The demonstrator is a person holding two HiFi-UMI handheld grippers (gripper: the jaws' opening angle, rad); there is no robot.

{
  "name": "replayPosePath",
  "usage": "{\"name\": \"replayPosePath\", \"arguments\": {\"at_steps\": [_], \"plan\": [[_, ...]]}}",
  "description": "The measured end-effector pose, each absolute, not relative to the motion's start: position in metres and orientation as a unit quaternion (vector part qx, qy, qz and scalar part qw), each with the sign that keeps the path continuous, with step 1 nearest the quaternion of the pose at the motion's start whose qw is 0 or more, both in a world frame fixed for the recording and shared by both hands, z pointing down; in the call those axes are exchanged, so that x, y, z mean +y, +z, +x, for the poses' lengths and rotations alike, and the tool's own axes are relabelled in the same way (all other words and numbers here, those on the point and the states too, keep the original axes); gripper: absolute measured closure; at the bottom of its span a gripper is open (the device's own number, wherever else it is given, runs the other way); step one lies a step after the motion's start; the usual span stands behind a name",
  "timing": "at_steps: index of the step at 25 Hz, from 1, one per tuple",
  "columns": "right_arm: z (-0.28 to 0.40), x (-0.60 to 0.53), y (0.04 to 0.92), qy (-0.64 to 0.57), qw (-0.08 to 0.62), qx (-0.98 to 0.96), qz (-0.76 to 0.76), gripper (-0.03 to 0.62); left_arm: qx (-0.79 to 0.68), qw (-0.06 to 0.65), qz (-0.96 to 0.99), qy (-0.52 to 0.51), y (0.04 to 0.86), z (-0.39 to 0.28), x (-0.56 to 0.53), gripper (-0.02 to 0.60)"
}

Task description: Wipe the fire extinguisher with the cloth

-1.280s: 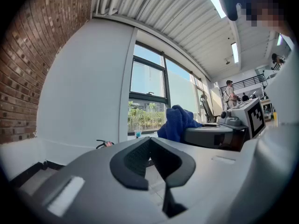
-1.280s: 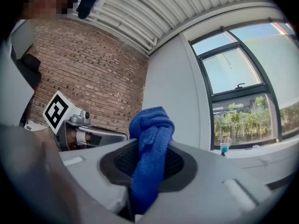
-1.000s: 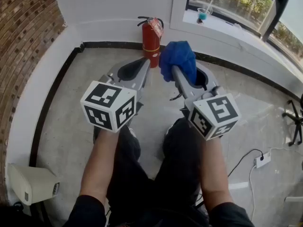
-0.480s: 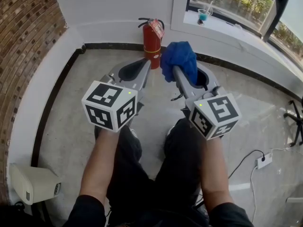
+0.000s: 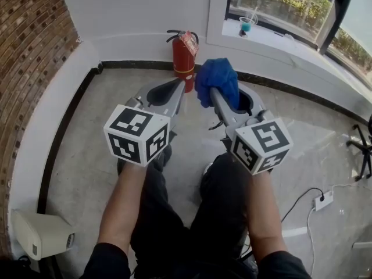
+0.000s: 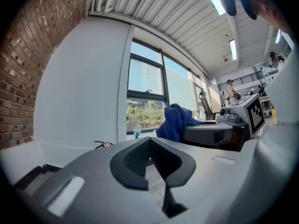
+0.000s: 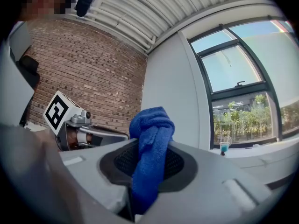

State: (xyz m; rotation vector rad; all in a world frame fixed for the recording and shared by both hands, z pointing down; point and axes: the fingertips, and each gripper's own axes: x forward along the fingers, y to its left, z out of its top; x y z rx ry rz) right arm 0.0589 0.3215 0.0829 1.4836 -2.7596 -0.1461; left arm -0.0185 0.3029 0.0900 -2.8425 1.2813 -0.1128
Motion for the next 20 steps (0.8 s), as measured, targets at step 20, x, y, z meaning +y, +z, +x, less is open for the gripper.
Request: {"name": "replayPosePath", "arguments": {"at_steps": [20], "plan": [[0.063, 0.233, 0.088, -0.036, 0.024, -0.893, 0.447, 0.503, 0.44, 0.007, -0.897, -0.039, 0.097, -0.02, 0.22, 0.577]]}}
